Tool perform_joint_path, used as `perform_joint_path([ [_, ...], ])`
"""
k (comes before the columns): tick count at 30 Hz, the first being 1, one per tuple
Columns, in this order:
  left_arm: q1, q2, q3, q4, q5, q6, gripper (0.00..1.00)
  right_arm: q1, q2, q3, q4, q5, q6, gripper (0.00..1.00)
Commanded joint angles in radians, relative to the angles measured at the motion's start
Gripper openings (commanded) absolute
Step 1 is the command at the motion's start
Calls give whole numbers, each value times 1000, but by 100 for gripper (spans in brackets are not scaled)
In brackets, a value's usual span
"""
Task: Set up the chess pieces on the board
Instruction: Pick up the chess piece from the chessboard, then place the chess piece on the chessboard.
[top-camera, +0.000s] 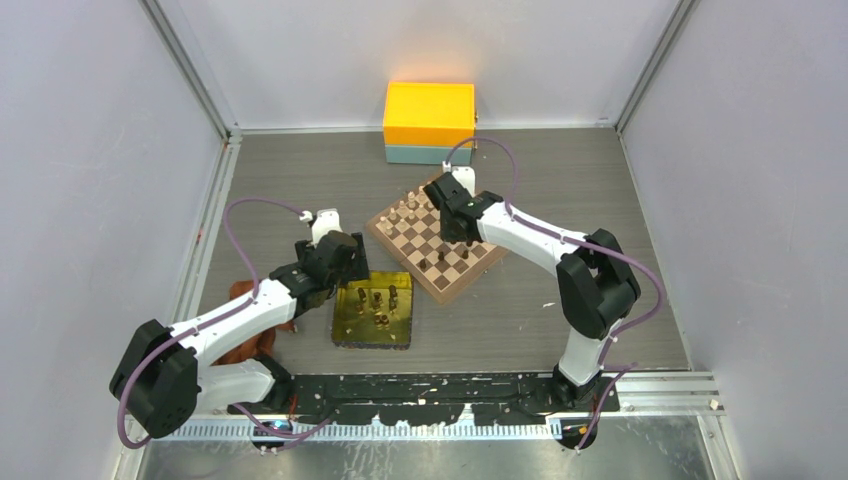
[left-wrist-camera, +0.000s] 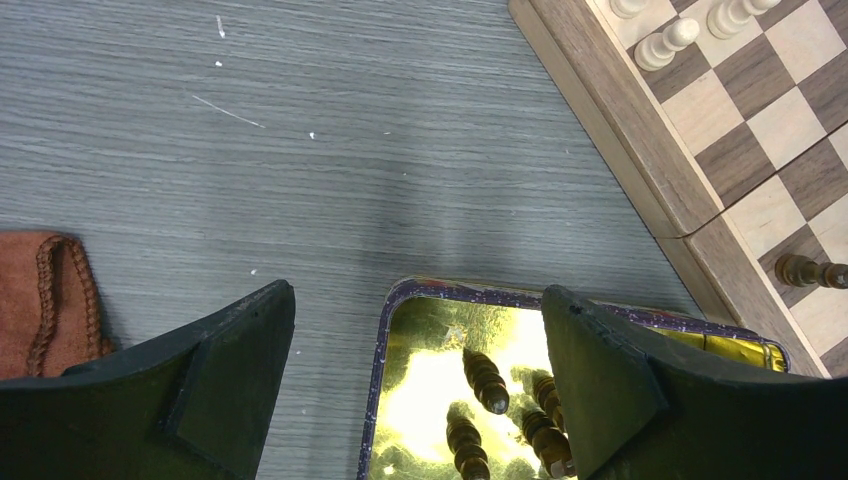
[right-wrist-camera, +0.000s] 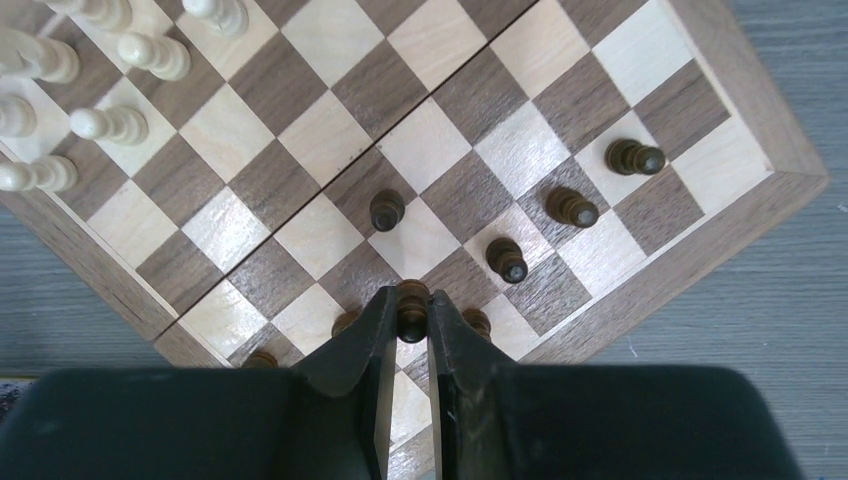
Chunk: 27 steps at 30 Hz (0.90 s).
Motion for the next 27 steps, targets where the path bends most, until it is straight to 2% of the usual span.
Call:
perform_joint_path([
  [1,-3,-29,5,42,-25,1,94,-11,-65,70,-13,61,-19,13],
  [17,-2,-19,9,52,-22,9,94,-248,-68,103,-17,34,-28,12],
  [27,-2,-6,7,65,-14,7,94,-291,-14,112,-43,39,-34,12],
])
